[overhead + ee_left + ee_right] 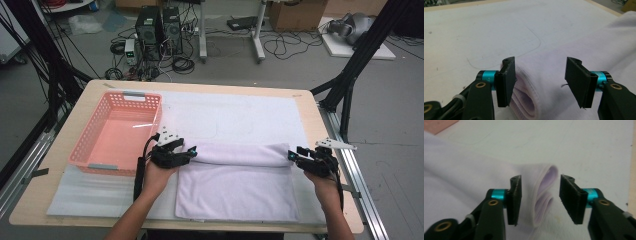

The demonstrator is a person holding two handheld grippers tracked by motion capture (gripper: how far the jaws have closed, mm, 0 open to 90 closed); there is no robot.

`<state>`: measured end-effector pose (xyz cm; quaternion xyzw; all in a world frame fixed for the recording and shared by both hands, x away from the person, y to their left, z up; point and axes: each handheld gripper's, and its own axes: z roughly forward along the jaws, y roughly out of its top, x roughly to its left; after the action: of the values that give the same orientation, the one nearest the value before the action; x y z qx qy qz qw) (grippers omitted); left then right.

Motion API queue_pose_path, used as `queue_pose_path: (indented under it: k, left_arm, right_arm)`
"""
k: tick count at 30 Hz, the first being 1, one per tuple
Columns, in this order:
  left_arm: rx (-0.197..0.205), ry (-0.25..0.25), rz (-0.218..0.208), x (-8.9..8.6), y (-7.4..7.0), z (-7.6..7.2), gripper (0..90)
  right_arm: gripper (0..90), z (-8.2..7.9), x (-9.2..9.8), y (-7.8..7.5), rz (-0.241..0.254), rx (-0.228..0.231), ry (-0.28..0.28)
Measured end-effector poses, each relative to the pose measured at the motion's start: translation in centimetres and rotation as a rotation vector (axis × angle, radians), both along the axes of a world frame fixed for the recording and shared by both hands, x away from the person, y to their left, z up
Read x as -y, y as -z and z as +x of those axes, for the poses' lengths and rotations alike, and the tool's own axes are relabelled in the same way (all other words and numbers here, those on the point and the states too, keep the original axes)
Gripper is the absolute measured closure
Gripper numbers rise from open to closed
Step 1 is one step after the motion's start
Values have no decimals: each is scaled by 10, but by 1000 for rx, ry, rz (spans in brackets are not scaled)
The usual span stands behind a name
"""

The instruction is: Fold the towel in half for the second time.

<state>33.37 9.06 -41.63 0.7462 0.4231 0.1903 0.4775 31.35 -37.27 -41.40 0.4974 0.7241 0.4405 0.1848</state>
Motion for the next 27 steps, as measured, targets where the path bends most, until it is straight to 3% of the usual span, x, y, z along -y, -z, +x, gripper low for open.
queue_pose_path:
  k: [3, 6, 8, 9, 10, 11, 13, 17, 20, 23, 27]
  left_arm:
    - [-15, -29, 14, 2, 3, 14, 411]
    - [-75, -47, 17, 2, 13, 25, 411]
    - [-117, -35, 27, 2, 20, 30, 435]
    - [-137, -22, 11, 1, 22, 31, 485]
    - [-144, -5, 4, 0, 22, 31, 597]
    - [-139, 11, 6, 0, 21, 30, 701]
    - [-118, 38, 1, 0, 18, 27, 798]
    - [-71, 66, -39, -3, 10, 13, 809]
    - [-14, 100, -61, -6, 5, -2, 806]
    - [9, 132, -51, -9, 4, -14, 789]
    - [21, 156, -34, -11, 8, -33, 779]
  right_arm:
    - [439, 17, -4, -3, -15, -23, 8]
    - [432, 31, -10, -2, -29, -53, 12]
    - [487, 39, -13, 1, -32, -83, 7]
    - [517, 43, -14, 3, -38, -106, -6]
    - [604, 45, -16, 5, -44, -125, -18]
    - [713, 47, -17, 7, -58, -128, -41]
    - [791, 45, -18, 8, -83, -112, -64]
    - [813, 30, -15, 1, -74, -68, -70]
    - [813, 14, -11, -3, -50, -15, -75]
    - [813, -2, -8, -5, -37, 23, -95]
    - [813, -21, -7, -6, -25, 39, -109]
